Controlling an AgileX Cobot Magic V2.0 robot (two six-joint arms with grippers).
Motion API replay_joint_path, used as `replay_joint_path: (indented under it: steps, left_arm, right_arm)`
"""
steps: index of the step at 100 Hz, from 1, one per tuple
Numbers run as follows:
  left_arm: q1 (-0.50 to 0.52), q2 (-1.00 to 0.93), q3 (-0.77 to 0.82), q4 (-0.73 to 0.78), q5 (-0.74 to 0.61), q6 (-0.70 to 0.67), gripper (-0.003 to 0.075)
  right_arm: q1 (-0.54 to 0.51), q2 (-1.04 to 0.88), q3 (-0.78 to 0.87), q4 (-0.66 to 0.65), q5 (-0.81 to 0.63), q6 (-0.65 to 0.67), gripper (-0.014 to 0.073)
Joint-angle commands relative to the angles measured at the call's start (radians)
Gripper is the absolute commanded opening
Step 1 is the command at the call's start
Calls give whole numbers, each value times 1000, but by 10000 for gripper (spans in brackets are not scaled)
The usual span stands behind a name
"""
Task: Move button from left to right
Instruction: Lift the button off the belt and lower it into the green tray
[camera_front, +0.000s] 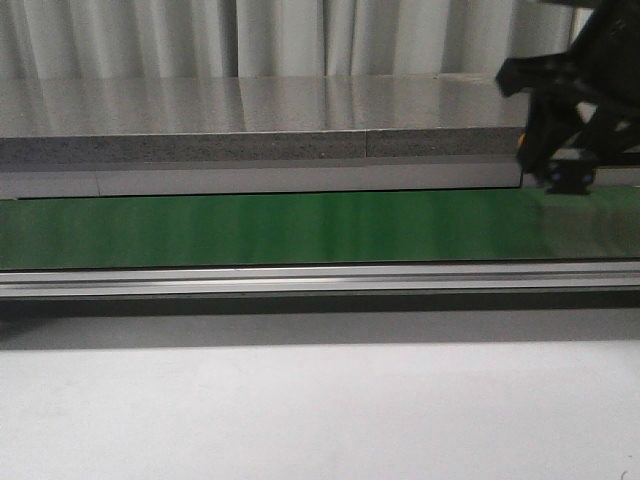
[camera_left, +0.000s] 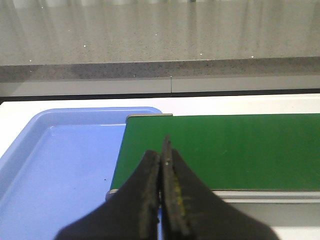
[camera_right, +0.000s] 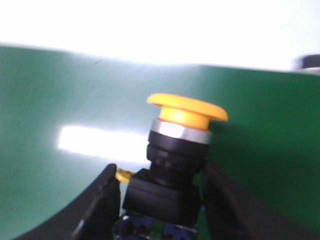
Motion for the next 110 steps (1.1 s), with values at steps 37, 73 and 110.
replay_joint_path:
  steps: [37, 73, 110]
  left_arm:
    - [-7, 12, -28, -5, -71, -2, -20]
    - [-7, 12, -28, -5, -71, -2, -20]
    - [-7, 12, -28, -5, -71, -2, -20]
  right_arm:
    - [-426, -84, -97, -218, 13, -12, 277]
    - [-499, 38, -97, -342, -48, -45, 279]
    - [-499, 195, -97, -326, -39, -46, 280]
